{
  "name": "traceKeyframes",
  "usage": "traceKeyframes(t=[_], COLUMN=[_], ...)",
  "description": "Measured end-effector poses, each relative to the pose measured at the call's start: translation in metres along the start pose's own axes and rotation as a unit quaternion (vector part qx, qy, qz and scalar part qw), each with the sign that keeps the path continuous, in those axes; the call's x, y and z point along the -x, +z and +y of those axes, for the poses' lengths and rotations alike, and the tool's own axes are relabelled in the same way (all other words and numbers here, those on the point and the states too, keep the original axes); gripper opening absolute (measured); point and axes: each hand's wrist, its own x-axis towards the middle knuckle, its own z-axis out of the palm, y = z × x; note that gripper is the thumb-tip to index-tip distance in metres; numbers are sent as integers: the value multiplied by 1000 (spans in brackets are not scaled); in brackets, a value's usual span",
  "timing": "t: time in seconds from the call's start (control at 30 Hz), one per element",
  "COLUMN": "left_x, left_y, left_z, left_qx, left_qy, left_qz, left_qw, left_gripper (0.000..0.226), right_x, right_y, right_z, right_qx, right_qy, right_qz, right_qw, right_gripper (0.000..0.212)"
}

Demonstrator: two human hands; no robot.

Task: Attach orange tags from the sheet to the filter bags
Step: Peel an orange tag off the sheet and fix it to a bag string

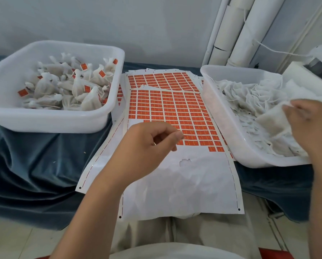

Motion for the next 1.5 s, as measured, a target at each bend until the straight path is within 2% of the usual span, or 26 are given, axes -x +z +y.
traceKeyframes(t=[0.1,0.2,0.3,0.4,0.43,0.5,0.6,0.67,0.8,0.9,1.0,1.1,1.2,1.27,1.33,1.4,1.5], left_x=[3,7,16,27,29,30,22,19,17,16,16,17,16,14,13,13,12], left_y=[-1,4,18,36,42,51,51,47,45,45,45,46,47,46,45,46,45], left_z=[7,16,27,37,38,37,31,24,18,15,14,12,10,15,16,16,17], left_qx=[6,18,-22,-133,-168,-201,-193,-192,-167,-133,-89,-18,93,158,156,118,131], left_qy=[3,17,62,123,138,134,111,105,89,95,51,12,-20,-44,-38,-25,-38], left_qz=[13,55,92,32,17,19,38,38,56,61,72,99,97,70,43,31,42], left_qw=[1000,998,994,983,976,970,974,975,980,985,992,995,991,984,986,992,990], left_gripper=[12,14,49,79,85,85,72,65,56,42,42,46,31,22,22,35,27], right_x=[3,25,60,94,102,112,112,111,114,118,122,124,125,126,126,126,126], right_y=[-18,-34,-35,-11,-4,7,15,18,25,27,29,31,31,31,29,28,28], right_z=[-19,-57,-101,-131,-139,-147,-148,-145,-144,-149,-153,-154,-154,-155,-156,-156,-156], right_qx=[-107,-222,-300,-341,-357,-403,-492,-513,-501,-496,-506,-544,-575,-575,-567,-561,-563], right_qy=[-6,-32,-52,-81,-77,-39,57,99,131,126,130,155,150,131,98,63,44], right_qz=[50,14,-76,-184,-218,-265,-303,-319,-336,-324,-306,-276,-273,-256,-238,-222,-211], right_qw=[993,974,950,918,905,875,814,791,786,796,796,777,757,766,782,795,798], right_gripper=[55,42,32,11,10,15,21,24,17,21,22,21,23,29,29,27,28])
